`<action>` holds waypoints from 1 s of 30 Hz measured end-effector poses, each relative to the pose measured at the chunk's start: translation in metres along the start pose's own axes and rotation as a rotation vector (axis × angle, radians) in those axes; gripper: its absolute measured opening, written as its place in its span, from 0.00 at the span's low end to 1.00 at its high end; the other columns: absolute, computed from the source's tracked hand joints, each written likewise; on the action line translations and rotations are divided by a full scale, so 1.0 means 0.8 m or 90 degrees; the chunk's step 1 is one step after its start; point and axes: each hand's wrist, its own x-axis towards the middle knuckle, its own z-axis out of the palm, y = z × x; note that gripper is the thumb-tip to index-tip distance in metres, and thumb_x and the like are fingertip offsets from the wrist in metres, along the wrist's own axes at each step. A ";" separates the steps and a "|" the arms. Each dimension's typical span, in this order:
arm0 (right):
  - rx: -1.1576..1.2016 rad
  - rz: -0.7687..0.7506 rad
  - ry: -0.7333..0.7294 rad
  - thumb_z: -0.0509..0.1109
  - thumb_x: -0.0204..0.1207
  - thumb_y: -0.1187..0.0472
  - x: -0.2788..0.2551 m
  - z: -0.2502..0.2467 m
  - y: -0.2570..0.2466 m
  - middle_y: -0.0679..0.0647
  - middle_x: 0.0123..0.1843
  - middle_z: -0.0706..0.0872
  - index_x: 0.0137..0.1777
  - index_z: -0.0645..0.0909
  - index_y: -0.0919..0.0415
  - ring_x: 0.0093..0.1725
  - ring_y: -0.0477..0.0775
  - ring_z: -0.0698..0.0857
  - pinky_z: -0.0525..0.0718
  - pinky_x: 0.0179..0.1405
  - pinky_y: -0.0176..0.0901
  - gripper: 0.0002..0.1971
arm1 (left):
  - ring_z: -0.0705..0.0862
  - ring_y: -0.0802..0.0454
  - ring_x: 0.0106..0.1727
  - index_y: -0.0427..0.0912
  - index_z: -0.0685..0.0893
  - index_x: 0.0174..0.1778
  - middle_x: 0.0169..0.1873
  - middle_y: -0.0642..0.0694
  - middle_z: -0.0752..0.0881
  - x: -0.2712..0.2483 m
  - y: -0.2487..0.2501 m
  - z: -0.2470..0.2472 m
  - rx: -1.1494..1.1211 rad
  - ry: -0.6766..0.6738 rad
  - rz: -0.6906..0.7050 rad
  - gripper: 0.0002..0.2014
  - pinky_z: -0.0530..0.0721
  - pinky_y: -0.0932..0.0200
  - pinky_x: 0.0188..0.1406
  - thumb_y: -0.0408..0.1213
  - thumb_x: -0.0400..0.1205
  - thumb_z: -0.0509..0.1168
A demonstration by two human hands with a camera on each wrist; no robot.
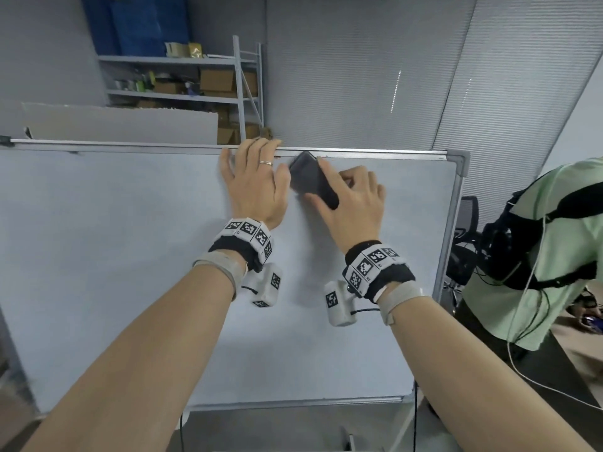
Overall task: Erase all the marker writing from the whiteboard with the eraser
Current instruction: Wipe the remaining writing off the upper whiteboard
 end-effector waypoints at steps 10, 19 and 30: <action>0.007 0.264 0.061 0.70 0.77 0.36 -0.021 -0.009 0.038 0.57 0.54 0.80 0.78 0.76 0.43 0.52 0.60 0.79 0.75 0.55 0.53 0.30 | 0.70 0.49 0.77 0.47 0.72 0.77 0.70 0.50 0.79 -0.001 0.012 0.002 -0.031 0.003 -0.031 0.26 0.49 0.35 0.84 0.51 0.86 0.46; 0.066 0.159 0.078 0.74 0.73 0.37 -0.007 0.024 -0.063 0.53 0.51 0.82 0.71 0.83 0.43 0.49 0.57 0.80 0.72 0.54 0.52 0.27 | 0.69 0.49 0.78 0.50 0.76 0.72 0.68 0.52 0.77 0.004 -0.073 -0.033 0.024 0.012 -0.032 0.23 0.46 0.31 0.83 0.49 0.89 0.42; 0.080 0.136 0.050 0.73 0.73 0.36 0.000 0.083 -0.204 0.53 0.52 0.81 0.72 0.82 0.43 0.49 0.57 0.80 0.71 0.54 0.51 0.27 | 0.71 0.47 0.75 0.46 0.78 0.65 0.65 0.50 0.80 0.021 -0.248 -0.100 0.078 -0.003 -0.071 0.22 0.47 0.33 0.84 0.50 0.89 0.42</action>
